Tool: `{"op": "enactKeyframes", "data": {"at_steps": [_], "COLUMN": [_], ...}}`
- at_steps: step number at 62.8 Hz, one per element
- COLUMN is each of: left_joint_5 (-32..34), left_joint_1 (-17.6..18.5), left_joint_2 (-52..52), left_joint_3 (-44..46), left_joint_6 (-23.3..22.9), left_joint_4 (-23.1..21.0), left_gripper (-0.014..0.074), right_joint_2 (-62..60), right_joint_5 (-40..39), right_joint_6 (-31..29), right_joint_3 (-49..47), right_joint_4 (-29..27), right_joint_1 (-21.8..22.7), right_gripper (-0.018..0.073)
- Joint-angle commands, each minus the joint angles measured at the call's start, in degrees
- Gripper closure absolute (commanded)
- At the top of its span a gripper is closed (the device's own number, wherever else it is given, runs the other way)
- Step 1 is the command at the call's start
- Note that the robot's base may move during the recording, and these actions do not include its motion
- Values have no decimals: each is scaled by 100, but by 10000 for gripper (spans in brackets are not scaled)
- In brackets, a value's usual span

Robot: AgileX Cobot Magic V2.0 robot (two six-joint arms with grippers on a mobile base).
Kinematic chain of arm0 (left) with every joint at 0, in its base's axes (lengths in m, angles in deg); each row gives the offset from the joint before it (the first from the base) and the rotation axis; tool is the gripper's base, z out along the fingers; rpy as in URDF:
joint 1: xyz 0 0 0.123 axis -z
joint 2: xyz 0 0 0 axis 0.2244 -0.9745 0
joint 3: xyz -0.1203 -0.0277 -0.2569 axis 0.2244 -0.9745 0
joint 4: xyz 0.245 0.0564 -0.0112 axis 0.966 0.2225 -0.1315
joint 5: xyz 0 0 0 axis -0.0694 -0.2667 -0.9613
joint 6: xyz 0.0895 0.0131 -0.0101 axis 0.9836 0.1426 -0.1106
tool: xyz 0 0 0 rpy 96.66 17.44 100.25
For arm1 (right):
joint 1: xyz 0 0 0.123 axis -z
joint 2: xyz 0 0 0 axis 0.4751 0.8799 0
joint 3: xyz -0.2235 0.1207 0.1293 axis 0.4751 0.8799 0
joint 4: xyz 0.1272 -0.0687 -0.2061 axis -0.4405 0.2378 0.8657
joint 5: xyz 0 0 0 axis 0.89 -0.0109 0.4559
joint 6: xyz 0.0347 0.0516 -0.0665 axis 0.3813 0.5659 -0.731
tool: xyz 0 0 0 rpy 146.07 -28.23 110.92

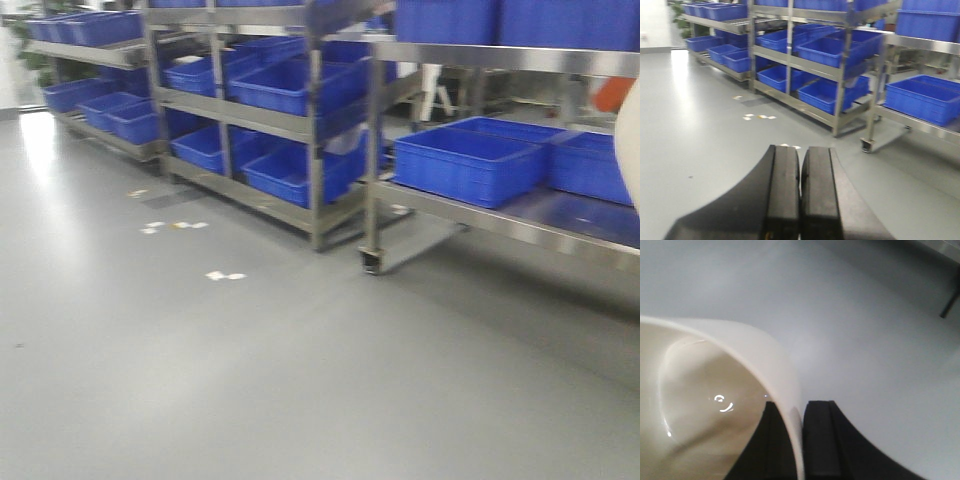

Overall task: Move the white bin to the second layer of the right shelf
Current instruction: 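Drive past the blue-crate racks toward the windows holding the bin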

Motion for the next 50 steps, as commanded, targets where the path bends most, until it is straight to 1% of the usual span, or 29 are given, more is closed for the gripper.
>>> {"op": "enactKeyframes", "data": {"at_steps": [1, 50], "left_joint_5": [500, 500], "left_joint_1": [36, 36], "left_joint_2": [109, 109], "left_joint_3": [-161, -161], "left_joint_6": [-30, -30], "left_joint_4": [-5, -5], "left_gripper": [512, 512], "right_joint_2": [14, 14], "right_joint_5": [-501, -495], "right_joint_6": [7, 7], "right_joint_3": [-180, -180], "right_joint_4": [14, 14], "right_joint_1": [6, 6], "right_gripper": [504, 504]}}
